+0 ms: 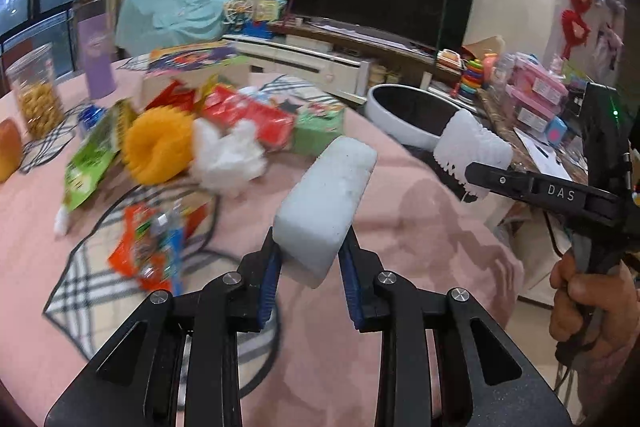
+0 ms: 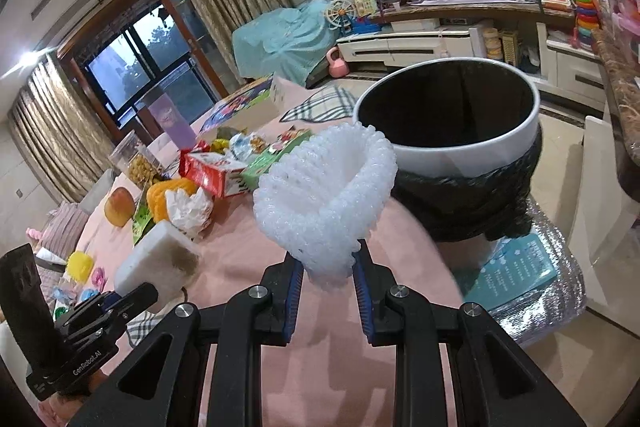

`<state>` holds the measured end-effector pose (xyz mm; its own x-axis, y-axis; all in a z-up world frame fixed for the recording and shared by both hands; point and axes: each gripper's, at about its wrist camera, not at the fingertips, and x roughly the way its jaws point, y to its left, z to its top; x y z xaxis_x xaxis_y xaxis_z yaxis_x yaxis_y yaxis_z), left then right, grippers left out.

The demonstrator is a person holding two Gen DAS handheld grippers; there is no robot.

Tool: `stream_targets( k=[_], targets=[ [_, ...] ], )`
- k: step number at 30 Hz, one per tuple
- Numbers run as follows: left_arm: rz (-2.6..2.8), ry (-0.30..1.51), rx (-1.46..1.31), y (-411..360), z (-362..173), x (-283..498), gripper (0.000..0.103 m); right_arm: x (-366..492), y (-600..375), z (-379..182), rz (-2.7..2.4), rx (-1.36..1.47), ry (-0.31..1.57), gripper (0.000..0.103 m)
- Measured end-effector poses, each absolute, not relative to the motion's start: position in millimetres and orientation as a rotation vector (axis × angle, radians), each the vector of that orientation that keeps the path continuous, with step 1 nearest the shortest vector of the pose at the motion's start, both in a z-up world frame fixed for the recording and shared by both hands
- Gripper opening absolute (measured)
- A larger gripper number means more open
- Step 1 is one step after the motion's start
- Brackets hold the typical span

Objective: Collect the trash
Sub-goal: 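Carry both items over the black-and-white bin and open both tools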

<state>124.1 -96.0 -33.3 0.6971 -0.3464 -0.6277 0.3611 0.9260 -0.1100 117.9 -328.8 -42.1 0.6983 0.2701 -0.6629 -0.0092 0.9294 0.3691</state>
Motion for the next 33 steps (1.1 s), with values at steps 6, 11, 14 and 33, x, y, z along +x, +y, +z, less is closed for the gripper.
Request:
stream_targets(
  k=[6, 11, 14, 33],
  targets=[
    [-0.439, 0.693, 0.05, -127.3, -27.5, 143.0, 0.027, 124.1, -350.3, -35.1, 0.125, 0.356, 0.775, 0.024],
    [-0.466, 0.689, 0.048, -150.6, -19.1, 161.4, 0.027, 133.4, -365.6, -27.3, 0.102, 0.353, 0.764, 0.024],
    [-0.482, 0.684, 0.053, -166.0, -13.4, 171.3, 0.027, 142.6, -375.1, -24.2, 0.094, 0.353, 0.765, 0.024],
    [-0.519, 0.736, 0.088, -238.0, -8.6, 235.1, 0.029, 197.0, -422.2, -31.9, 0.059, 0.324, 0.847, 0.028]
  ],
)
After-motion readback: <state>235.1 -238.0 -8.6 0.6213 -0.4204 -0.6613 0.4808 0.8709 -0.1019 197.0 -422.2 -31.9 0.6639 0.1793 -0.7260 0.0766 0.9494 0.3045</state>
